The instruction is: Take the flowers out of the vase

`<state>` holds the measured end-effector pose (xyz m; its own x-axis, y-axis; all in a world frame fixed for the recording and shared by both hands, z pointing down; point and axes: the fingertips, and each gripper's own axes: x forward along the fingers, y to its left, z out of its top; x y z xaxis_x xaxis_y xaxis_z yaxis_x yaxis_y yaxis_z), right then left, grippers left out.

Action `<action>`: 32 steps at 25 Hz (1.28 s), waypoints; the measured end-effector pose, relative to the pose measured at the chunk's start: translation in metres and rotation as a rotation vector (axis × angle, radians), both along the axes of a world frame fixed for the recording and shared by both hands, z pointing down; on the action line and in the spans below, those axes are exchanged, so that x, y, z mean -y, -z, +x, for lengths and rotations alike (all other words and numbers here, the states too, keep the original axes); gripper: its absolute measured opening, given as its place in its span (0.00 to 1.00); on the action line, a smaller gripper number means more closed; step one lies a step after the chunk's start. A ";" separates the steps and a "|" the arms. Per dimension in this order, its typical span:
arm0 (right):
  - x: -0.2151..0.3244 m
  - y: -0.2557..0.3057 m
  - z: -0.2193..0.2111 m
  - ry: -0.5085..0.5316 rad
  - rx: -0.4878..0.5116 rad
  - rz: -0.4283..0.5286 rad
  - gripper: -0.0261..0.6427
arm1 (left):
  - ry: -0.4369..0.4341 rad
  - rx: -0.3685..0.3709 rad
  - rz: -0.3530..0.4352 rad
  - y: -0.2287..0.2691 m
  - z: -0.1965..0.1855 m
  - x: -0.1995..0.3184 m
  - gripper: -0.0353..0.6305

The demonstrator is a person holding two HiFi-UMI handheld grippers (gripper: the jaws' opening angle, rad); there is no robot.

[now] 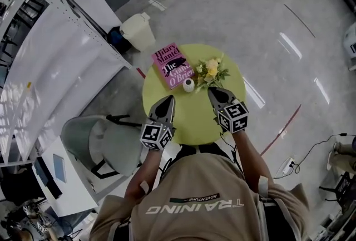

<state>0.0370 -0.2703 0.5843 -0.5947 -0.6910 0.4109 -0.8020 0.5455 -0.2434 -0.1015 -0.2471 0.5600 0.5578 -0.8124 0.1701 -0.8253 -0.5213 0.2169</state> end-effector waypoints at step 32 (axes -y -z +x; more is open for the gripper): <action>-0.054 0.129 -0.015 0.015 -0.036 0.310 0.04 | 0.019 0.116 0.170 0.109 -0.010 -0.025 0.06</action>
<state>0.0219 -0.2163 0.4553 -0.5945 -0.7780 0.2032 -0.7985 0.6009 -0.0355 -0.1112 -0.2218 0.4508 0.5268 -0.8450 0.0914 -0.8497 -0.5265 0.0302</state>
